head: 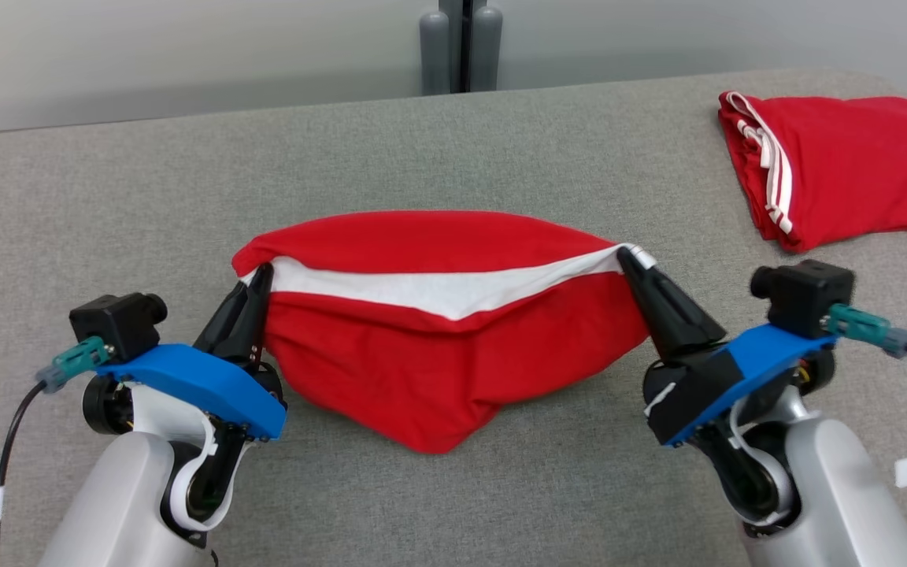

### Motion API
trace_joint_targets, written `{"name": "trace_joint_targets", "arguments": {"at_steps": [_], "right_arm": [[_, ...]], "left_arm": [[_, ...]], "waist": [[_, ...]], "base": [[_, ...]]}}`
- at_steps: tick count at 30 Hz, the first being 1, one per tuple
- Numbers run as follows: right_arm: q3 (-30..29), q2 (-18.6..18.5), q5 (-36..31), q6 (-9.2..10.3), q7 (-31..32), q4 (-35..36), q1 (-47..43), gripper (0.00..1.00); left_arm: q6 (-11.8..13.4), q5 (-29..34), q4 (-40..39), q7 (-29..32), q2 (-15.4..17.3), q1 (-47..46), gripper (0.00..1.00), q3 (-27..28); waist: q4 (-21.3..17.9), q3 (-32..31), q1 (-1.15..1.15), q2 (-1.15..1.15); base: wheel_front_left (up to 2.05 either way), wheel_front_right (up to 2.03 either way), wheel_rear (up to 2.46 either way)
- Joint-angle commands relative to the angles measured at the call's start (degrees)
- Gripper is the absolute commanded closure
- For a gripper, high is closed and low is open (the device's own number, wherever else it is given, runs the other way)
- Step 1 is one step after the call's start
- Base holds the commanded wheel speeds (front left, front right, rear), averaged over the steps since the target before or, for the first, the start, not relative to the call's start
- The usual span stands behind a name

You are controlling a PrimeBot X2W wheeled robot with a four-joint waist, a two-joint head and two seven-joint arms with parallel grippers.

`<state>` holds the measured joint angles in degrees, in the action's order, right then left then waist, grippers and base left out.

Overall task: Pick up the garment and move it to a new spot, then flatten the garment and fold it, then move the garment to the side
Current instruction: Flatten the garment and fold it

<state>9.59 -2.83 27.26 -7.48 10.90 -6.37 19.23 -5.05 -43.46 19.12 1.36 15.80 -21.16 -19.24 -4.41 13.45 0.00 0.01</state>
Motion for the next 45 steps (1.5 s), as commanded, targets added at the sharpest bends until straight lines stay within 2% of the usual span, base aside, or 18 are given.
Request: {"name": "trace_joint_targets", "arguments": {"at_steps": [1,6,9,13,16,19,24,32,35,38,41,42,45], "right_arm": [[-0.96,-0.14,-0.83,-0.01,0.73,2.40,-1.45,1.00],[-4.30,-0.13,-1.04,-0.01,4.46,10.85,-4.25,1.00],[-5.65,-0.13,-1.50,-0.02,8.19,13.10,-2.73,1.00],[-5.81,-2.57,-4.01,-0.02,13.55,11.16,5.48,1.00],[-5.19,-5.40,-5.59,-0.01,14.35,7.12,15.12,1.00],[-2.84,-7.14,-6.43,-0.02,12.00,1.77,25.30,1.00],[1.86,-9.83,-6.63,-0.01,5.15,-6.71,40.32,1.00],[6.33,-12.20,-12.76,-0.01,-15.56,-15.09,56.62,1.00],[7.90,-12.76,-14.59,-0.01,-20.83,-18.14,57.77,1.00],[10.86,-14.02,-15.19,-0.01,-21.92,-21.10,55.11,1.00],[15.48,-15.85,-13.06,-0.01,-21.26,-23.17,50.22,1.00],[15.48,-15.85,-13.06,-0.01,-21.26,-23.17,50.22,1.00],[19.86,-18.19,-9.78,-0.01,-19.87,-23.60,43.62,1.00]], "left_arm": [[-0.35,-0.68,-2.53,-0.55,0.26,1.14,1.00,0.44],[-0.96,-4.77,-11.99,0.75,0.47,3.60,1.00,1.47],[-1.14,-7.84,-15.73,3.63,0.56,2.46,1.00,1.74],[-1.37,-9.53,-16.19,7.91,2.07,-4.34,1.00,2.18],[-1.03,-10.00,-13.83,10.05,2.49,-11.97,1.00,3.31],[-0.34,-8.31,-10.24,10.13,3.19,-20.63,1.00,4.36],[0.29,-6.52,-3.62,7.12,2.37,-33.04,1.00,6.41],[-1.09,-5.56,1.68,-4.73,-0.26,-46.09,1.00,9.66],[-1.96,-6.77,2.46,-8.87,-1.80,-46.34,1.00,9.65],[-2.41,-7.42,2.84,-11.42,-2.21,-43.25,1.00,6.93],[-2.56,-8.47,1.75,-12.87,-1.31,-38.08,1.00,1.70],[-2.56,-8.47,1.75,-12.87,-1.31,-38.08,1.00,1.70],[-2.52,-9.53,1.03,-14.07,1.13,-30.41,1.00,-4.44]], "waist": [[0.11,-0.41,0.00,-0.01],[0.85,-0.90,0.00,-0.01],[1.08,0.16,0.00,-0.01],[0.89,3.05,0.00,-0.01],[0.38,5.81,0.00,-0.01],[-0.14,8.55,0.00,-0.01],[-0.53,11.59,0.00,-0.01],[-1.12,13.82,0.00,-0.01],[-1.09,14.01,0.00,-0.01],[-0.72,14.00,0.00,-0.01],[-0.32,13.58,0.00,-0.01],[-0.32,13.58,0.00,-0.01],[0.16,12.36,0.00,-0.01]], "base": [[0.00,0.00,0.00],[0.00,0.00,0.00],[0.00,0.00,0.00],[0.00,0.00,0.00],[0.00,0.00,0.00],[0.00,0.00,0.00],[0.00,0.00,0.00],[0.00,0.00,0.00],[0.00,0.00,0.00],[0.00,0.00,0.00],[0.00,0.00,0.00],[0.00,0.00,0.00],[0.00,0.00,0.00]]}}
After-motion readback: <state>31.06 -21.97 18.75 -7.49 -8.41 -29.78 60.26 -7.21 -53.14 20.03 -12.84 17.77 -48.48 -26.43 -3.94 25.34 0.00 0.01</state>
